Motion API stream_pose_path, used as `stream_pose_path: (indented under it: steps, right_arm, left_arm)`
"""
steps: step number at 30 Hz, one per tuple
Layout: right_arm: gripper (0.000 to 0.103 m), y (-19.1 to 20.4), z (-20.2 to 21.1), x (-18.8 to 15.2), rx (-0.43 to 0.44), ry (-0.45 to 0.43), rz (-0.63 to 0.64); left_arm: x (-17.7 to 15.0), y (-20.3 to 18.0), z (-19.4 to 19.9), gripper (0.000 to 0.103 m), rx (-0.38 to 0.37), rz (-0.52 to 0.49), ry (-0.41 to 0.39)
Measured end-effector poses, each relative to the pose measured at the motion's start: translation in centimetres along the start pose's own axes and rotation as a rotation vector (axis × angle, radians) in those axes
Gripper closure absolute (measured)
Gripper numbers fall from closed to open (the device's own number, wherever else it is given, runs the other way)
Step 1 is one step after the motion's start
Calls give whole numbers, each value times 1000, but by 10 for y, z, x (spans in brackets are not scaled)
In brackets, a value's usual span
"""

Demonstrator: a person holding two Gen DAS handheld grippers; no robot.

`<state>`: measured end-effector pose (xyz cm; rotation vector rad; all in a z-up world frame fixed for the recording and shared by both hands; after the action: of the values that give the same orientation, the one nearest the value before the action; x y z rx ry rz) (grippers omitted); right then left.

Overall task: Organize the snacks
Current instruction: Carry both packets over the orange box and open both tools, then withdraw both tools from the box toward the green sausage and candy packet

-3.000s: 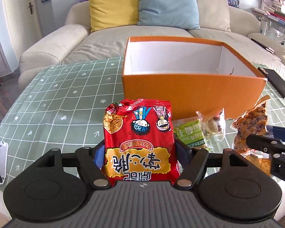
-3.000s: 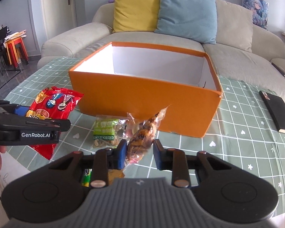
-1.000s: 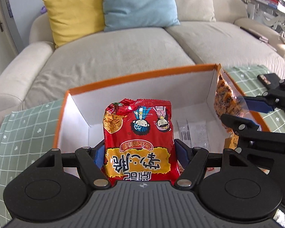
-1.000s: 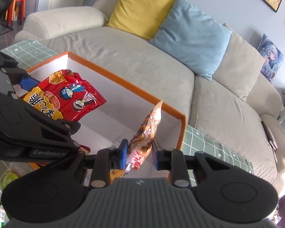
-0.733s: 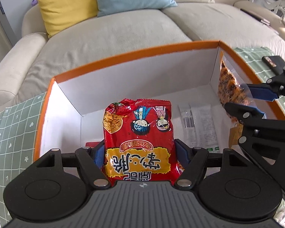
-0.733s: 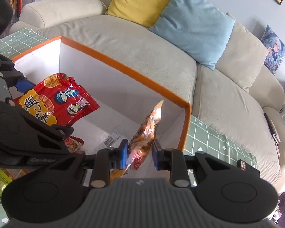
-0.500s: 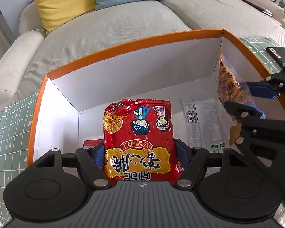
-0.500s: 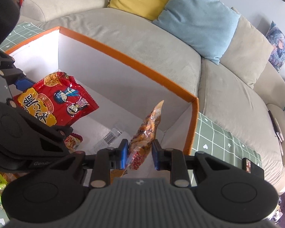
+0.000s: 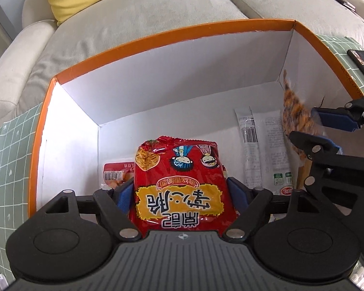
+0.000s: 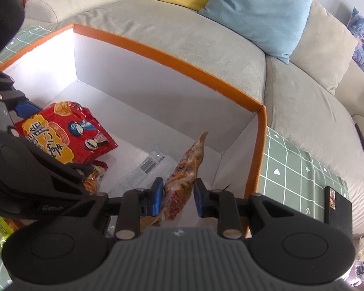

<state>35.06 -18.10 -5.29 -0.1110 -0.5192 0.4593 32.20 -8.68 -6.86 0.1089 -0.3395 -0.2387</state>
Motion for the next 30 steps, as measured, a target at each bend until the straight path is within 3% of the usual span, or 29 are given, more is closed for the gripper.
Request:
stream_pose_path:
  steps: [5,11,19,30]
  right_arm:
    - [72,-1,7,3,-1,-5,-7]
    - [54,-8,19,3,15,-10,-78]
    - [41,-11,41,1,8,-21,-101]
    - [32,-10,78,-23,36,-84,-207]
  left_arm:
    - [-1,12,4,8,-27,81,24]
    - [-3,26,13,6,-56,129,31]
    - [-10,31,43,3,-94,175,-38]
    - [-37,39,84,0,-128,213,-192]
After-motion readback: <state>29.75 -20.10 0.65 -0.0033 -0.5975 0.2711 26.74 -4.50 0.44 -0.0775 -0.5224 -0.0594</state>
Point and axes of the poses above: each gripper's, at about its wrist camera, not at the fingertips, and z roughly against the way its jaws point, y to its left, x to its top, the point moved 3 cm from there along -z, roughly the way its jaws point, and after that the axes turned 6 degrees about y, right-handed, at the moved point
